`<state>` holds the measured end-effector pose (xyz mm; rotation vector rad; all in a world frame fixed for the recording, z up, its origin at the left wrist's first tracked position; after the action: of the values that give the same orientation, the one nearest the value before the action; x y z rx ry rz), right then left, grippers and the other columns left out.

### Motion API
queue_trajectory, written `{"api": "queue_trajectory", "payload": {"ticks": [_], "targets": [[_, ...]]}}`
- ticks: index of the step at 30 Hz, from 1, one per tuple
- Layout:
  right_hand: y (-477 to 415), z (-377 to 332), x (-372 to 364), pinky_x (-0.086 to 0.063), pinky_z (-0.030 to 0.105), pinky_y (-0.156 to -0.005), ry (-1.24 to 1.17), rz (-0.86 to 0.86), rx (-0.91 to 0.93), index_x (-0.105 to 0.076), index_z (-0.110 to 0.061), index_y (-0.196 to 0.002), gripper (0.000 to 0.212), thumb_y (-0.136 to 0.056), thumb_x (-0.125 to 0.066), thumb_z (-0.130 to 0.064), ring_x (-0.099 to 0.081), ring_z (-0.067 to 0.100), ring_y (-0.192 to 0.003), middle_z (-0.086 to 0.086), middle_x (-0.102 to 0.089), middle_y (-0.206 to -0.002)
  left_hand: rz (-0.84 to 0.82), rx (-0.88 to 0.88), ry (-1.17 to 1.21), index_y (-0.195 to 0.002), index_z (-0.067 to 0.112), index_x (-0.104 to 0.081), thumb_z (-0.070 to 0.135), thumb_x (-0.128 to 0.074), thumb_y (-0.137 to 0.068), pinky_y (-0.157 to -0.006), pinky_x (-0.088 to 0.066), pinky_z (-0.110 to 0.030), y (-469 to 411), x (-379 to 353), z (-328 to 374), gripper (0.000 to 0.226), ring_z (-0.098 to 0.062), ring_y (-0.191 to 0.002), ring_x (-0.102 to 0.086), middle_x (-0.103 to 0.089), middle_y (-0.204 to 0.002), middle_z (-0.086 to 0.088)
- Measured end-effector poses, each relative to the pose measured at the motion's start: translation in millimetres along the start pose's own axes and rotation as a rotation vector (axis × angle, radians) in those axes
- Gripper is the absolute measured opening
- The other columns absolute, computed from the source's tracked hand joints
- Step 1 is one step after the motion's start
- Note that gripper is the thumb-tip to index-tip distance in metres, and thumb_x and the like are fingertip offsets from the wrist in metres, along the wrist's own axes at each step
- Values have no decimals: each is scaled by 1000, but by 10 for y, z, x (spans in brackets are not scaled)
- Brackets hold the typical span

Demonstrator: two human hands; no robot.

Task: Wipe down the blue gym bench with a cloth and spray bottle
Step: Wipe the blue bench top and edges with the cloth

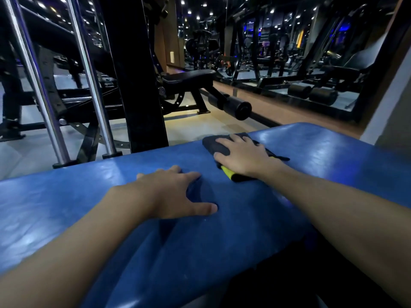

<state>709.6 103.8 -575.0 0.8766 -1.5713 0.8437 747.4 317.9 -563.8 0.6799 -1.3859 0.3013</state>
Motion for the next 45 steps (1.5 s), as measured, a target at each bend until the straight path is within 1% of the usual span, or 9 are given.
{"api": "queue_trajectory", "payload": {"ticks": [4, 8, 14, 23, 26, 29, 34, 39, 45], "targets": [[-371, -162, 19, -29, 62, -103, -27, -20, -19, -27, -44, -148, 66, -85, -30, -64, -28, 40, -139, 2, -31, -156, -9, 1, -15, -154, 48, -13, 99, -37, -64, -109, -35, -53, -21, -10, -1, 106, -25, -139, -37, -31, -154, 6], [-310, -151, 10, -23, 65, -108, -33, -80, -35, -18, -44, -153, 68, -88, -29, -64, -19, 40, -145, 1, -18, -163, 10, -6, -45, -154, 48, -13, 98, -30, -67, -106, -28, -55, 42, -33, 10, 101, -21, -143, -30, -28, -155, 10], [308, -35, 25, -11, 69, -113, -17, -89, -29, -12, -48, -153, 67, -90, -29, -65, -2, 38, -151, -3, 1, -167, 55, 0, -11, -154, 48, -15, 97, -32, -69, -108, -26, -58, 91, -37, 18, 100, -22, -147, -26, -24, -160, 9], [1544, 76, 98, -6, 63, -116, 93, -30, -16, -7, -49, -154, 67, -93, -25, -71, 3, 30, -153, -3, 4, -167, 177, -10, 102, -147, 44, -38, 85, -43, -81, -108, -33, -51, 244, 64, 69, 78, -19, -137, -40, -40, -148, 9], [1614, 101, 124, -1, 61, -117, 75, -1, 7, -9, -50, -153, 69, -90, -22, -76, 6, 26, -153, -3, 4, -167, 145, 57, 113, -146, 49, -33, 98, -38, -65, -109, -32, -57, 249, 84, -45, 95, -23, -142, -34, -35, -152, 8], [1460, 50, 61, -10, 61, -116, 60, 52, -11, -16, -51, -151, 64, -91, -27, -71, -3, 30, -152, -5, -5, -167, 41, 76, 107, -148, 54, -24, 110, -23, -39, -110, -32, -58, 198, 3, -150, 122, -24, -142, -35, -34, -152, 8], [751, -46, 30, -15, 64, -113, 59, 21, 3, -19, -50, -149, 61, -91, -28, -66, -8, 32, -150, -5, -10, -166, 5, 61, 50, -150, 55, -17, 112, -14, -29, -107, -38, -54, 93, -33, -174, 134, -26, -137, -37, -36, -148, 7], [-85, -213, -23, -20, 67, -107, 45, -13, 13, -19, -46, -151, 65, -90, -25, -67, -14, 38, -146, -1, -18, -163, -10, 63, -21, -152, 53, -9, 102, -27, -58, -106, -33, -56, 50, -45, -179, 108, -27, -141, -30, -30, -152, 6], [-453, -330, -41, -22, 66, -108, 18, -41, -37, -19, -43, -153, 66, -90, -26, -64, -17, 42, -145, 3, -21, -162, -39, 65, -39, -152, 51, -7, 99, -30, -65, -106, -29, -60, 46, -43, -177, 102, -29, -144, -25, -25, -156, 3]]}}
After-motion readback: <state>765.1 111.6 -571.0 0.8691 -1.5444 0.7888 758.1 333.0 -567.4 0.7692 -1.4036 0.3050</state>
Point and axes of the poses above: each hand's wrist, its own y-axis away from the middle knuckle, its own x-axis out of the back of the hand, z = x × y, the point moved 4 cm from there along -y, towards the middle knuckle
